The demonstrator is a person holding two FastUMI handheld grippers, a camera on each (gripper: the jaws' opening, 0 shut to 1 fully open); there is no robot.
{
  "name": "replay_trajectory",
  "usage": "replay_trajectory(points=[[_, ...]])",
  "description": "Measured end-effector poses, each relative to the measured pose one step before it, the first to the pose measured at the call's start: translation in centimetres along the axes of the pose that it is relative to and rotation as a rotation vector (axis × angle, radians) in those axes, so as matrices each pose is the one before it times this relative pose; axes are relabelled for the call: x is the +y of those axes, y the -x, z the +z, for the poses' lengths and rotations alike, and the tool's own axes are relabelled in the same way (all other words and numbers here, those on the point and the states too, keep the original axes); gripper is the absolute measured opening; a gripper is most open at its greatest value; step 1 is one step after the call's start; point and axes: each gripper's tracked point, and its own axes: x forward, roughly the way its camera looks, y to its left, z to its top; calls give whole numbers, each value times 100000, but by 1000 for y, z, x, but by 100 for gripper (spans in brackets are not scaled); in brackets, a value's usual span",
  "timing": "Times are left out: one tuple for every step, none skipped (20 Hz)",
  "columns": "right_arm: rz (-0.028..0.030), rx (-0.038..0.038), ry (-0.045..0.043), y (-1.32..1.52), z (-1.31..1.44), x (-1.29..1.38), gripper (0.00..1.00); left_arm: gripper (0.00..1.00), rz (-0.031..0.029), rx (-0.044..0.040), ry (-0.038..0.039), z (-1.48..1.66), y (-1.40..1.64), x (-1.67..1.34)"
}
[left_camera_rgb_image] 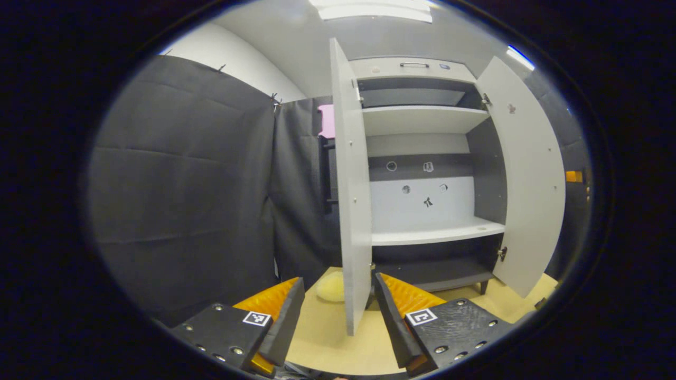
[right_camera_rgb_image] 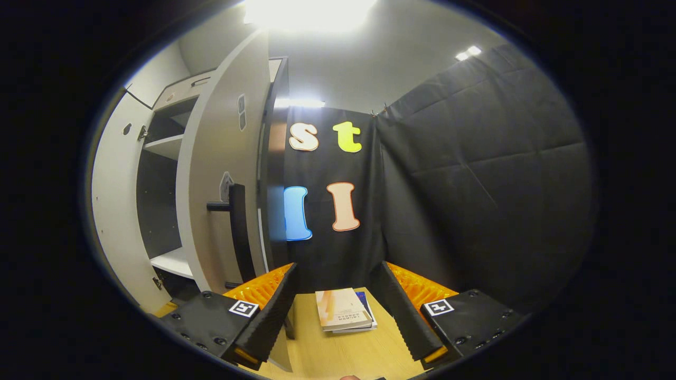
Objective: Grasp the bottle in the cabinet with the left hand and place it on the coaster, then close the right door with the right hand and the left door with the left hand.
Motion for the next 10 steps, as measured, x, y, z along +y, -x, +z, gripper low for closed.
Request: replay_trajectory(points=[[-591, -205, -89, -148, 204, 239, 98, 77, 965, -228, 571, 173, -167, 816], [-533, -141, 204, -129, 153, 219, 98, 77, 735, -233, 413, 149, -301, 759], [-474, 37, 391, -80, 30, 263, 98, 77, 730, -208, 170, 36, -151, 864], [-362, 211, 579, 39, 37, 246, 98, 77, 640, 199, 35, 72, -310, 738], [-192, 151, 636, 36, 44, 284, 98, 77, 432, -106, 255, -107, -357, 587], [-49, 60, 677, -10, 120, 407, 98, 77, 219, -149, 472, 113, -491, 457], [149, 247, 756, 30, -31, 464, 98, 77, 60, -64, 555, -20, -272, 427], [-2050, -217, 1962, 148, 36, -2, 98, 77, 153, 34, 377, -61, -299, 431], [-1614, -424, 2340, -76, 161, 56, 97, 77, 152, -17, 289, -188, -218, 625], [-707, -296, 903, 59, 236, 129, 96, 77, -118, 225, 227, -122, -257, 448]])
